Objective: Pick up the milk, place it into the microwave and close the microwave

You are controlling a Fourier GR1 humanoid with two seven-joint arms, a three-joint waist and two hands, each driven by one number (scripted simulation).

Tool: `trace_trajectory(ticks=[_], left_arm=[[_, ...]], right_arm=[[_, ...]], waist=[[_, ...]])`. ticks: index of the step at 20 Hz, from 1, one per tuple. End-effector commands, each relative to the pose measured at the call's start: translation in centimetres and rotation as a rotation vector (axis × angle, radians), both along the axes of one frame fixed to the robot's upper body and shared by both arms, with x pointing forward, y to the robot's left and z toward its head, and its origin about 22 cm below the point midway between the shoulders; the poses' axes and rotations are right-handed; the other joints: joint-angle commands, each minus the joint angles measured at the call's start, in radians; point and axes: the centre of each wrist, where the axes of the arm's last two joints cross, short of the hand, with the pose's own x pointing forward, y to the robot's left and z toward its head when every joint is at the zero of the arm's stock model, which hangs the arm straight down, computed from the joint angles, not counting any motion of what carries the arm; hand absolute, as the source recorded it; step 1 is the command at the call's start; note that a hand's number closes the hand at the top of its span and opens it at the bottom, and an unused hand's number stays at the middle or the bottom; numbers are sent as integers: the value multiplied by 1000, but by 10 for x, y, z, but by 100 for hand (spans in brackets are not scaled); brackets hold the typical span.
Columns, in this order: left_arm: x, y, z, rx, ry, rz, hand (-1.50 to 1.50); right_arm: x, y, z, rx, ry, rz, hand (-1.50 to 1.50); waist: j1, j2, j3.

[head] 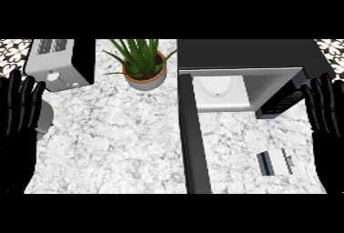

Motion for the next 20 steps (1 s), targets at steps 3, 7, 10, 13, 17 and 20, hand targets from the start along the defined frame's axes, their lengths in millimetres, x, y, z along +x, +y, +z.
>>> trace_trajectory(ticks=[3, 7, 10, 13, 17, 20], left_arm=[[-8, -20, 3, 19, -1, 9, -150], [-23, -19, -8, -132, 139, -22, -150], [-46, -27, -1, -163, 145, -35, -150], [-65, -28, -13, -157, 145, -8, -150], [-77, -22, -2, -166, 156, -32, -150], [-85, -21, -21, -155, 139, -26, -150]], right_arm=[[-29, -25, -5, 14, -5, 141, -150], [-43, 10, -8, 123, 102, 522, -150], [-66, -4, -6, 139, 129, 576, -150], [-90, -6, -4, 169, 130, 597, -150], [-95, -7, -2, 142, 126, 548, -150], [-101, -27, -6, 134, 117, 452, -150]], waist=[[14, -9, -4], [29, -10, -4], [19, -15, -3], [18, -12, -4], [21, -9, -5], [20, -10, -5]])
